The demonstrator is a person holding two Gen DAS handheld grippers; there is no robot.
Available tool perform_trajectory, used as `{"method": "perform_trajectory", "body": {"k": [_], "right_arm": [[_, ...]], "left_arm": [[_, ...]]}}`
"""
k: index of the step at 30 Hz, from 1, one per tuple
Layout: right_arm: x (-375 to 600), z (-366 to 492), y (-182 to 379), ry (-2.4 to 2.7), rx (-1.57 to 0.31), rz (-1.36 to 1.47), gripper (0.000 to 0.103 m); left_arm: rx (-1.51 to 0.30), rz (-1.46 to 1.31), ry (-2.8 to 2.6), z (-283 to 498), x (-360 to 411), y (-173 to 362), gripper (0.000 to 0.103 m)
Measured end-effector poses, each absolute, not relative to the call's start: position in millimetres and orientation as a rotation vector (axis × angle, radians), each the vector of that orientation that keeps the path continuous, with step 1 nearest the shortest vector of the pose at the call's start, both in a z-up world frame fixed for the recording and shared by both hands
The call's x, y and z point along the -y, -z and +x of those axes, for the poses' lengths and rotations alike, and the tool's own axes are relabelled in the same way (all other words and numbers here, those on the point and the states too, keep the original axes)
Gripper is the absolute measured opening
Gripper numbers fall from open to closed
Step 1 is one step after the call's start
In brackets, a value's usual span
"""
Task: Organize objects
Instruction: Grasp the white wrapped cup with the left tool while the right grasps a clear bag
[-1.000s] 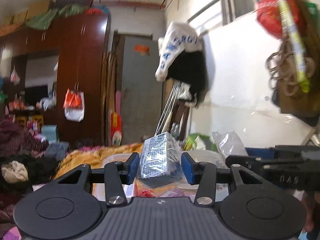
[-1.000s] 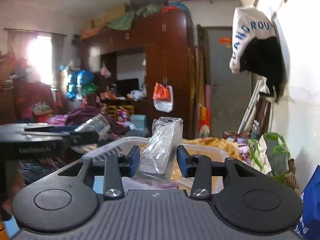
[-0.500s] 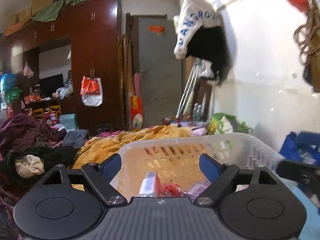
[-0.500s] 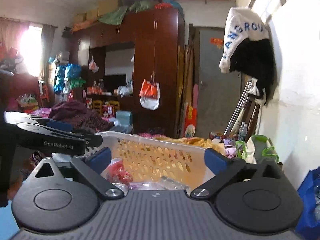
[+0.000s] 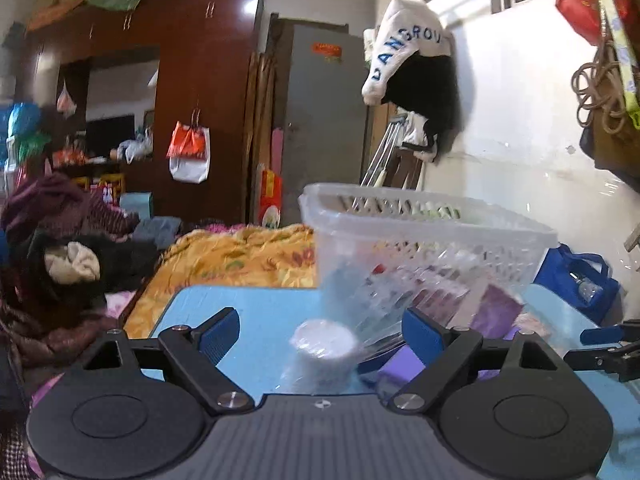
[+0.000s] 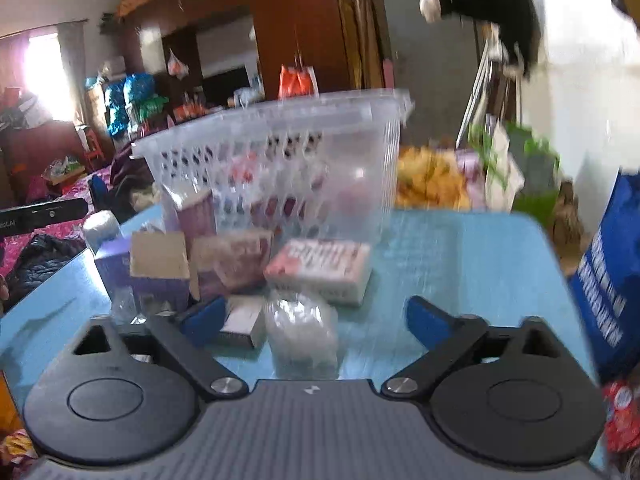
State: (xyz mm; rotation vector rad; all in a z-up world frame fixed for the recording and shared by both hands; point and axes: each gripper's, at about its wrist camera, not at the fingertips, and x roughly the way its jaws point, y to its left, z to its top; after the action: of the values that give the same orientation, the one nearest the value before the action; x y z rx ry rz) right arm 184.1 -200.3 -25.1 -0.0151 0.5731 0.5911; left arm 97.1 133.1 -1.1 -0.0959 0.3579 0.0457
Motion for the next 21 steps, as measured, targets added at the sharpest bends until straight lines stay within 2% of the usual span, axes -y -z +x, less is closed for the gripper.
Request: {"method": "perform_trajectory", "body": {"k": [8,15,17,19,21], "right_arm": [[183.8,179.9,26.0,-0.559,-0.587,-0.11,0.065],[182.7,181.9,26.6,-0.559,-0.591,-0.118,0.065],[184.2,184.4,26.8,-0.568,-0.599,-0.104,0.064],[184.5,185.2,26.5,-0.586,-0.601,-0.093,0.058],[183.5,183.3,26.2,-0.577,-0.594,-0.102,0.046]], "left_arm": [[-0.426,-0.067,-0.088,113.1,-136.7,14.5,0.091],[-0.472,-0.008,-0.114,120.8,-127.2,24.0,0.09],[-0.492,0.012,-0.111,122.3,-123.7,25.1,0.082],[-0.471,-0.002,-0.101,119.3,-125.1,23.8,0.054],[-0.459,-0.025,-0.113,117.0,-128.7,23.4,0.051]]}}
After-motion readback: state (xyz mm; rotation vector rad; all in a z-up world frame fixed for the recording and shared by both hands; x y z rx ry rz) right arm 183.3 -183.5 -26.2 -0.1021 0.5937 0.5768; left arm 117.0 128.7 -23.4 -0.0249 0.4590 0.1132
